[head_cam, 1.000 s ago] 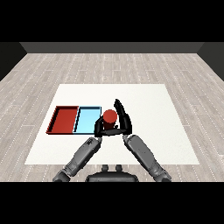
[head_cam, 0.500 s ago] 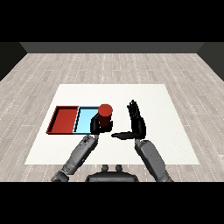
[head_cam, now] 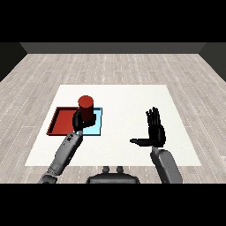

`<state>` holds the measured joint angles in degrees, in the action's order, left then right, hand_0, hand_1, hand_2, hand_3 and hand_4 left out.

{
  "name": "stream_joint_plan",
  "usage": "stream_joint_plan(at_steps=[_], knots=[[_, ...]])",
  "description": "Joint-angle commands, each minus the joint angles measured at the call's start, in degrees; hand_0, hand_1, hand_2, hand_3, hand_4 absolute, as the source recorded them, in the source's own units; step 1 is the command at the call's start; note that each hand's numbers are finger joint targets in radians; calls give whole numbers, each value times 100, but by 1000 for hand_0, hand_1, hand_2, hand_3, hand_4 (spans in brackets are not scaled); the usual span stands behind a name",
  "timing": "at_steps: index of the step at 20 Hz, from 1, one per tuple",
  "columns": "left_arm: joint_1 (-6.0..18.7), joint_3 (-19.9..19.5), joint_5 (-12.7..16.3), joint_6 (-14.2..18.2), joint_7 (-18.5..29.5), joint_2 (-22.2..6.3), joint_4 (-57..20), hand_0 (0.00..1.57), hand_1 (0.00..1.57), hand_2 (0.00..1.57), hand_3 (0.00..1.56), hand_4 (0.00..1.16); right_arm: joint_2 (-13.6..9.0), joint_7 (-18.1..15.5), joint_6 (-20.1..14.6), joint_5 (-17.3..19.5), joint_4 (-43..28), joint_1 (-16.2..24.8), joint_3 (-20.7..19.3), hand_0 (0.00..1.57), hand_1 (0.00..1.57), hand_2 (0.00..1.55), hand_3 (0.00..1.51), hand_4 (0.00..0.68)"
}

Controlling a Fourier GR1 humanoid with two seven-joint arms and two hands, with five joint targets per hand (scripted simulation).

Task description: Pick the red can and put it in the red box

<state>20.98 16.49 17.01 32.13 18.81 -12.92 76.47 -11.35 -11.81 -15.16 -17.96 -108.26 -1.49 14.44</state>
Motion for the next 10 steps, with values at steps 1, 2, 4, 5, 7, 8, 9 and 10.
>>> stream_joint_plan(at_steps=[1,2,4,5,7,8,9,10], knots=[[228,-470,-114,-133,-228,-501,-319,1571,1571,1571,1495,1117,-62,-193,157,-34,75,409,-186,0,0,0,0,0],[-65,-453,-213,46,-668,-987,238,1571,1571,1571,1491,1112,-169,-94,85,-42,27,455,-315,0,0,0,0,0],[-8,-651,-149,-310,-765,-1187,-56,1571,1571,1571,1490,1120,7,-153,89,-95,303,210,-408,0,0,0,0,0],[123,-683,-377,-116,-723,-1331,-565,1571,1571,1571,1492,1143,-57,-394,366,-396,224,661,-507,0,0,0,0,0],[77,-736,-457,-362,-859,-1692,-890,1571,1571,1536,1468,1122,-53,-288,281,-330,105,739,-475,0,0,0,0,0],[25,-692,-541,-247,-975,-1623,-1116,1571,1571,1540,1471,1112,-160,-436,573,-461,296,637,-607,0,0,0,0,0],[186,-761,-524,-376,-1138,-1744,-1531,1571,1571,1550,1488,1112,-221,-281,505,-407,157,688,-581,0,0,0,0,0],[308,-939,-380,-697,-1084,-1887,-1948,1571,1571,1555,1496,1111,-120,-356,423,-327,400,655,-567,0,0,0,0,0]])
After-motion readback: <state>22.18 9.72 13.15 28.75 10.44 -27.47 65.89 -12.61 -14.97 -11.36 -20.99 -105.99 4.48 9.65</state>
